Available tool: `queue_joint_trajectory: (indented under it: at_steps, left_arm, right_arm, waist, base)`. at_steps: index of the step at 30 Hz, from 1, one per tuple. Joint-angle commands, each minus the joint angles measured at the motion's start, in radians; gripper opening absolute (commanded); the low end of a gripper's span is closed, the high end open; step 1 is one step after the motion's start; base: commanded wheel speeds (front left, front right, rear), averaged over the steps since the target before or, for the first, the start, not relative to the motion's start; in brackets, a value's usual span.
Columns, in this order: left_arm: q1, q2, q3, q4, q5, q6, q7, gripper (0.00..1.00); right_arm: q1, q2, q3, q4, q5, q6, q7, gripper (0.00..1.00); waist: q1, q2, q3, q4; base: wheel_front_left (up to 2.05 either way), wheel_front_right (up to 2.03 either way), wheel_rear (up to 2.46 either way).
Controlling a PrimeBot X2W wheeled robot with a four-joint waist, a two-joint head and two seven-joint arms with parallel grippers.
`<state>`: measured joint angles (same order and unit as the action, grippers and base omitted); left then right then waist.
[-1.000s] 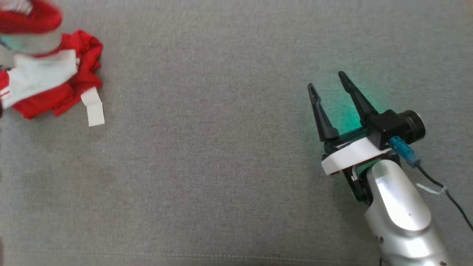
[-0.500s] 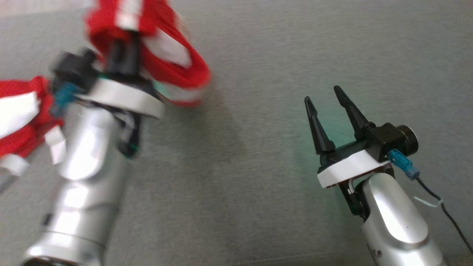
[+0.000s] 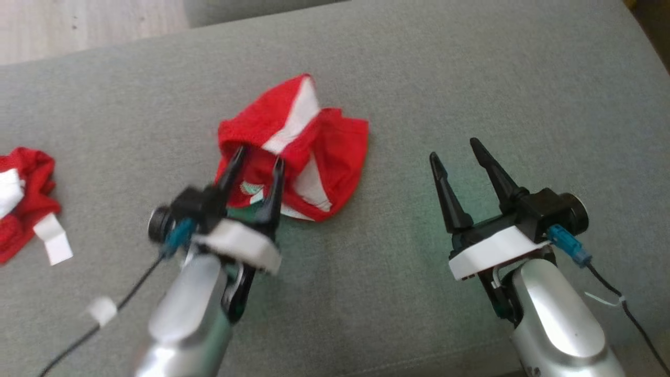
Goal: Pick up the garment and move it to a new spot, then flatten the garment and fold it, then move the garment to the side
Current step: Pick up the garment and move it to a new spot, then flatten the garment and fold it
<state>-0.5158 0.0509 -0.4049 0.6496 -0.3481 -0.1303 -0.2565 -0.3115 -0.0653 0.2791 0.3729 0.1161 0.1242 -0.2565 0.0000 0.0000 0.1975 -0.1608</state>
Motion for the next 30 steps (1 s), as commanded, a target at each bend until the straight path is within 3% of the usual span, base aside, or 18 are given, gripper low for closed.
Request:
queue_joint_trajectory:
  at_steps: [1,8,18,30]
  left_arm:
    - [0.012,0.023,0.057,-0.038,0.023,0.011,-0.005,1.00]
    - [0.219,0.057,0.215,-0.160,0.092,0.050,-0.005,1.00]
    - [0.488,0.028,0.418,-0.348,0.182,0.064,-0.005,1.00]
    - [0.549,0.000,0.446,-0.382,0.210,0.055,-0.005,1.00]
  right_arm:
    - [0.000,0.015,0.009,-0.028,0.002,0.007,-0.005,1.00]
    - [0.046,0.015,-0.036,-0.019,0.005,0.007,-0.005,1.00]
    - [0.142,0.015,-0.070,0.005,0.003,0.007,-0.005,1.00]
    - [0.171,0.015,-0.079,0.013,-0.004,0.007,-0.005,1.00]
  waist:
    - [0.0000,0.0000,-0.016,0.017]
    - [0.0000,0.0000,-0.087,0.078]
    - [0.0000,0.0000,-0.181,0.120]
    - [0.0000,0.0000,-0.173,0.153]
  base:
    - [0.00,0.00,0.00]
    - [0.00,0.00,0.00]
    - [0.00,0.00,0.00]
    - [0.00,0.00,0.00]
